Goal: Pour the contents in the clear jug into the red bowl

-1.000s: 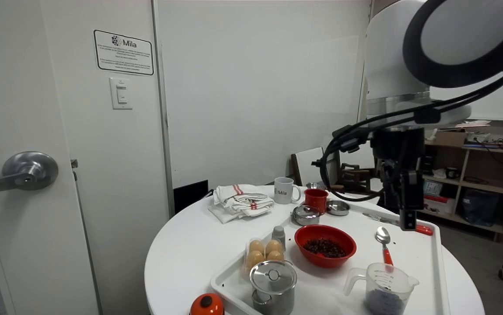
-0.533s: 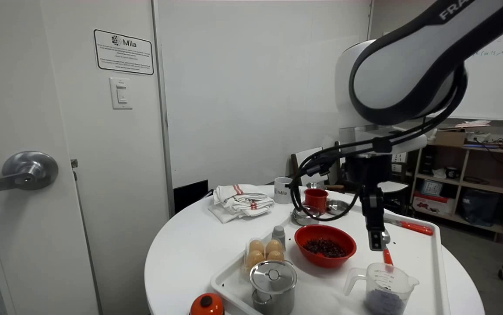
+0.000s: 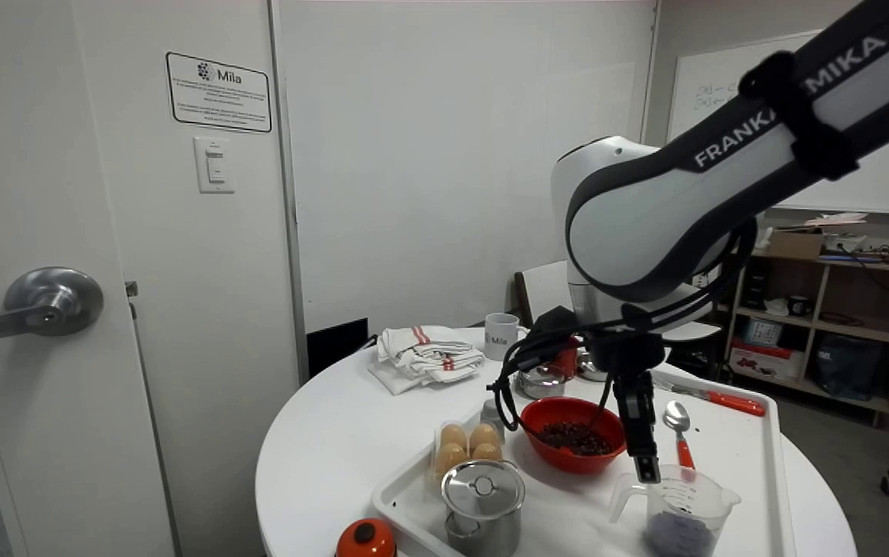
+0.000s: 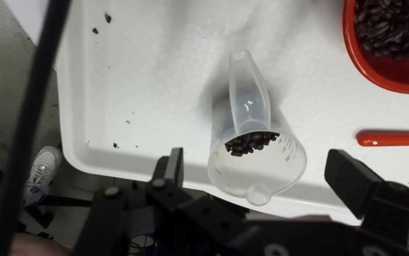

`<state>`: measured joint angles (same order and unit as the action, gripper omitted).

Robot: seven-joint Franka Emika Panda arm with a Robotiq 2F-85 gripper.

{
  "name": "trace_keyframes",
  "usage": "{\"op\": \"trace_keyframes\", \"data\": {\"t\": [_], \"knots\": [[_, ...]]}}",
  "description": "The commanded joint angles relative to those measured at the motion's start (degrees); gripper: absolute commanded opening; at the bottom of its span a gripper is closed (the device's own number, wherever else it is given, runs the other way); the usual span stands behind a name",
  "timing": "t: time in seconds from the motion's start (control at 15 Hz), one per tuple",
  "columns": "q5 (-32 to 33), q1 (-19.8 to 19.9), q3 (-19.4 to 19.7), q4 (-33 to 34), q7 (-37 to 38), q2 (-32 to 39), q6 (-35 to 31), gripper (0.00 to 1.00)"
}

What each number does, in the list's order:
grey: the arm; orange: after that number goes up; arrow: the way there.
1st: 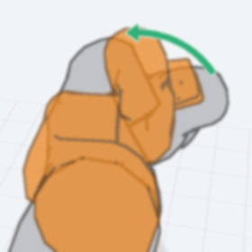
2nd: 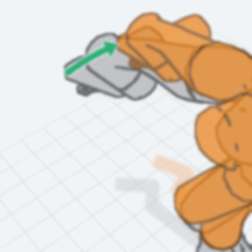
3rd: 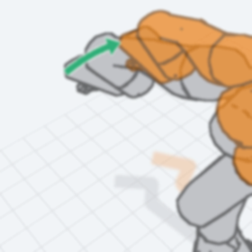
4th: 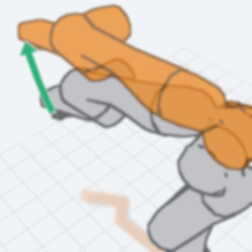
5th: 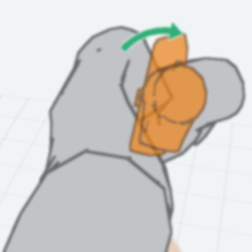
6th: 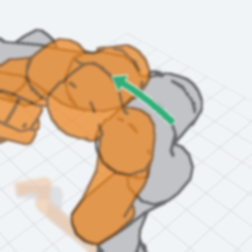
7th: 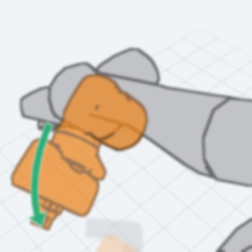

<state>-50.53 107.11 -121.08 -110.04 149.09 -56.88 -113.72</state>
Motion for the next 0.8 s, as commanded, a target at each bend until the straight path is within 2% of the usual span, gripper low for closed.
{"op": "trace_keyframes", "data": {"t": [0.0,0.47,0.53,0.6,0.73], "knots": [[-2.85,1.34,1.14,4.53,-1.28,-5.48,3.51,1.0],[-4.3,1.92,1.11,7.25,-4.42,-9.42,5.93,1.0],[-4.53,1.96,0.97,7.49,-5.34,-9.77,6.52,0.92],[-4.76,1.9,0.91,7.74,-6.13,-10.24,7.07,0.74],[-5.02,1.89,0.75,8.36,-8.27,-11.17,8.36,0.6]]}}
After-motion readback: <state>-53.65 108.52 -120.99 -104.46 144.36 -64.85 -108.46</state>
